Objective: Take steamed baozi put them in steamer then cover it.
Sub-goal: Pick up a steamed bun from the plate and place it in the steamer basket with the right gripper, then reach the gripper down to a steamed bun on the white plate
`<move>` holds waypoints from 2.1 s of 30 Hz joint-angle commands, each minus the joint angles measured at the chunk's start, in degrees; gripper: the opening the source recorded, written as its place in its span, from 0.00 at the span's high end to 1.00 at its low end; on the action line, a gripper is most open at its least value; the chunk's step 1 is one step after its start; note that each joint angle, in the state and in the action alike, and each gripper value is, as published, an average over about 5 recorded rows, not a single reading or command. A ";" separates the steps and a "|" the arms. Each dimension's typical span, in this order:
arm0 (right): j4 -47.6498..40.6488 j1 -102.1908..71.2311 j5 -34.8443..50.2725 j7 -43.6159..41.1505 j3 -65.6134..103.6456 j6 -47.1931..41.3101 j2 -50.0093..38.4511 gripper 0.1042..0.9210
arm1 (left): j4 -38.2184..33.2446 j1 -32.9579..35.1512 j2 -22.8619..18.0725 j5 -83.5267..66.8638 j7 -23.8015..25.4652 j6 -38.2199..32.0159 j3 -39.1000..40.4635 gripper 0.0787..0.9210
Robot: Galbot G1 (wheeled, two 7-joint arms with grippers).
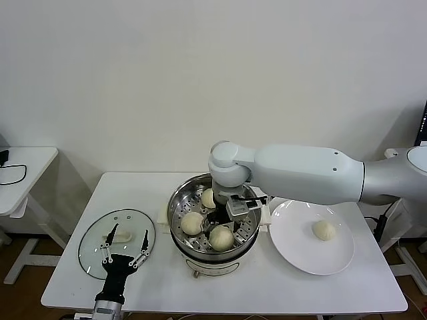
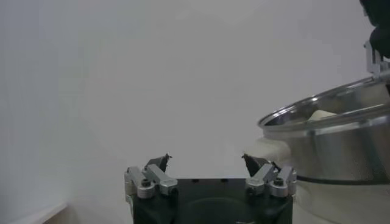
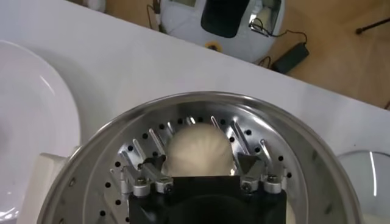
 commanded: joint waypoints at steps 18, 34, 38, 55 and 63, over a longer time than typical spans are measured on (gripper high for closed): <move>-25.38 2.33 28.07 -2.97 6.86 -41.32 -28.75 0.12 | -0.34 -0.51 0.52 0.06 0.00 0.56 0.23 0.12; -36.99 -20.26 15.14 -0.03 16.37 -36.82 -31.55 0.12 | -0.54 -0.21 0.44 0.05 -0.05 0.74 -0.27 0.12; -36.96 -23.49 13.78 1.22 17.93 -36.44 -30.98 0.12 | -0.57 -0.17 0.42 0.06 -0.06 0.81 -0.34 0.12; -38.17 -27.60 12.72 4.68 20.94 -35.76 -27.39 0.12 | -0.60 -0.02 0.31 0.07 -0.05 0.91 -0.54 0.12; -38.64 -27.52 12.78 5.47 20.69 -35.62 -25.99 0.12 | -0.50 0.00 0.30 0.07 -0.08 0.89 -0.82 0.12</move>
